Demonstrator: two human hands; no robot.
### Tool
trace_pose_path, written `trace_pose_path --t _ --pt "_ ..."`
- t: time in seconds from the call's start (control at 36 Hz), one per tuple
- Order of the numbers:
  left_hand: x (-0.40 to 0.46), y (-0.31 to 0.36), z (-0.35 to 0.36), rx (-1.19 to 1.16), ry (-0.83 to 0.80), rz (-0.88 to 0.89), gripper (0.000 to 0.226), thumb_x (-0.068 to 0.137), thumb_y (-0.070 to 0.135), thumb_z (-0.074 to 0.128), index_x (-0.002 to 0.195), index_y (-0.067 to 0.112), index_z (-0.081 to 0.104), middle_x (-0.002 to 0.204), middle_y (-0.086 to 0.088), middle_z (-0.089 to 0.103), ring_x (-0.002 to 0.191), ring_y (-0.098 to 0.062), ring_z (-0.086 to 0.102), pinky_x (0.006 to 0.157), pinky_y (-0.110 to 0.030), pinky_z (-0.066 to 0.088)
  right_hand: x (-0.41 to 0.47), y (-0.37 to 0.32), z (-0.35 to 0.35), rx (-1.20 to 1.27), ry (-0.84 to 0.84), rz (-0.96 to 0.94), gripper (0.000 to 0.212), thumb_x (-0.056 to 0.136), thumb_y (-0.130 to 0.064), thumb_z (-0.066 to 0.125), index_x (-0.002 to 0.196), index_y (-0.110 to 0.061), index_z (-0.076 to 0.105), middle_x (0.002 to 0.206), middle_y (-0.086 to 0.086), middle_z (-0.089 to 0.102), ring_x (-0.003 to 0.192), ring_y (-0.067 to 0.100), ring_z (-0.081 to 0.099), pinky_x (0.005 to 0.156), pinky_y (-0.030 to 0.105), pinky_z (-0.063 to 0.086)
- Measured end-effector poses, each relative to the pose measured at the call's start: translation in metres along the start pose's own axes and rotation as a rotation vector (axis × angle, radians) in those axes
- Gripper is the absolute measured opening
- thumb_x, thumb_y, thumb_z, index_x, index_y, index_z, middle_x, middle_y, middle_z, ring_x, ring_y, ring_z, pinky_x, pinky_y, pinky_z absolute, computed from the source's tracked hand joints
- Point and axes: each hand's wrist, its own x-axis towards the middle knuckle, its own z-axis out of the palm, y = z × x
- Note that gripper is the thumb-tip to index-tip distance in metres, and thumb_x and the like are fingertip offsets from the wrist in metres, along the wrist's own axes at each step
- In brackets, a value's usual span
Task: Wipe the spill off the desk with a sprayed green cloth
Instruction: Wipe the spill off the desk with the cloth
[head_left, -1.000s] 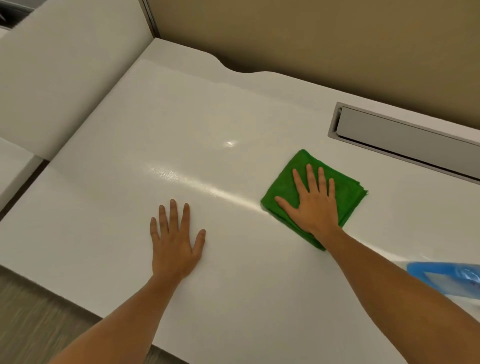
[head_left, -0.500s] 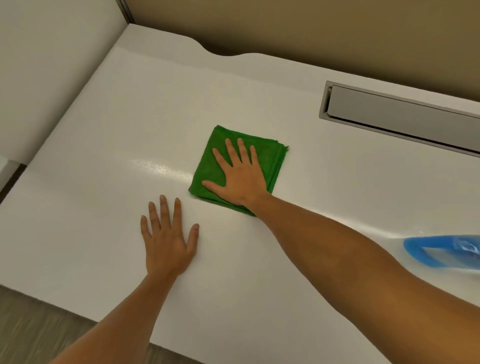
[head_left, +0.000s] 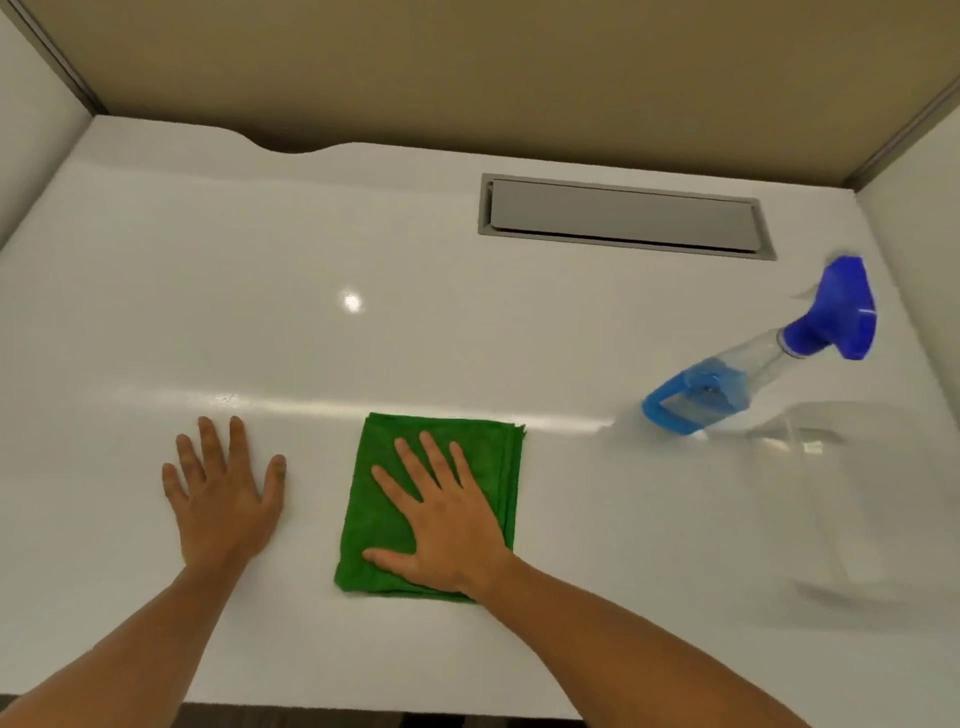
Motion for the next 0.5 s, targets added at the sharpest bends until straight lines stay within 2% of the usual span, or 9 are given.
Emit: trace_pose_path --t 0.25,0.36,0.5 --pt "-0.002 0.004 -0.003 -0.02 0.011 0.008 0.085 0.09 0.067 0.012 0.159 0.016 0.017 0.166 -0.018 0.01 0.153 -0.04 0.004 0.121 -0.057 0.006 -0.091 0.059 -0.005 0.009 -0.031 0.084 0.092 0.085 -0.088 0.029 0.161 -0.039 0.008 0.171 0.002 -0.002 0.157 0.029 -0.01 0.124 0.059 0.003" --pt "-0.003 0.002 -0.002 -0.006 0.017 0.009 0.085 0.09 0.067 0.011 0.159 0.017 0.016 0.166 -0.017 0.01 0.153 -0.04 0.004 0.121 -0.057 0.007 -0.083 0.085 -0.015 -0.004 -0.014 0.124 0.093 0.084 -0.089 0.028 0.16 -0.039 0.01 0.171 0.002 0.001 0.157 0.029 -0.007 0.124 0.059 0.006" --pt "-0.001 0.002 -0.001 0.003 0.017 0.008 0.085 0.09 0.066 0.012 0.159 0.017 0.017 0.166 -0.017 0.01 0.152 -0.04 0.005 0.122 -0.057 0.008 -0.04 0.119 -0.031 -0.012 0.058 0.289 0.094 0.085 -0.089 0.024 0.161 -0.035 0.015 0.171 0.006 0.005 0.157 0.032 -0.002 0.123 0.06 0.01"
